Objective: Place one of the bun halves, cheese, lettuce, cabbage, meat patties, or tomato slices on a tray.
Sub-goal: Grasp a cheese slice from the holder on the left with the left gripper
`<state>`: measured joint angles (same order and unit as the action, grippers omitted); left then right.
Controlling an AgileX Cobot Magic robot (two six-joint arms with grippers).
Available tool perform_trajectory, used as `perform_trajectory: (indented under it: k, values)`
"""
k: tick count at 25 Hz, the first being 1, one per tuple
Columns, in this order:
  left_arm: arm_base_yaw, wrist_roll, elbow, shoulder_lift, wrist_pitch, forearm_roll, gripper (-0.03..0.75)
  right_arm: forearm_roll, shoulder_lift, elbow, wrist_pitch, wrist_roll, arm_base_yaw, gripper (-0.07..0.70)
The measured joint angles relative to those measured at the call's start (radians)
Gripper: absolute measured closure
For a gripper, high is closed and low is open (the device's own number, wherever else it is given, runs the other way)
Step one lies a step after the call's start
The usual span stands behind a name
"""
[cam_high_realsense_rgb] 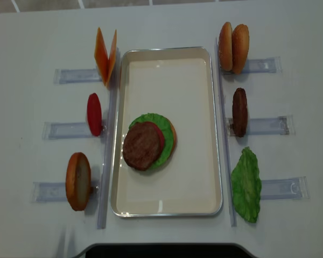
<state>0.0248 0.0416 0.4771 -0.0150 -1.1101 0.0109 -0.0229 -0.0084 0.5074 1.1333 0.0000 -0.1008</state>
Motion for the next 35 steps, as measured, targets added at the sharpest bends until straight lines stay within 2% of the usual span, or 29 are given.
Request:
perform_trajectory:
  k: [35]
  values:
    - [0.0,0.0,0.0,0.0,0.0,0.0,0.557,0.0,0.0,0.0,0.0,0.0,0.0,0.145]
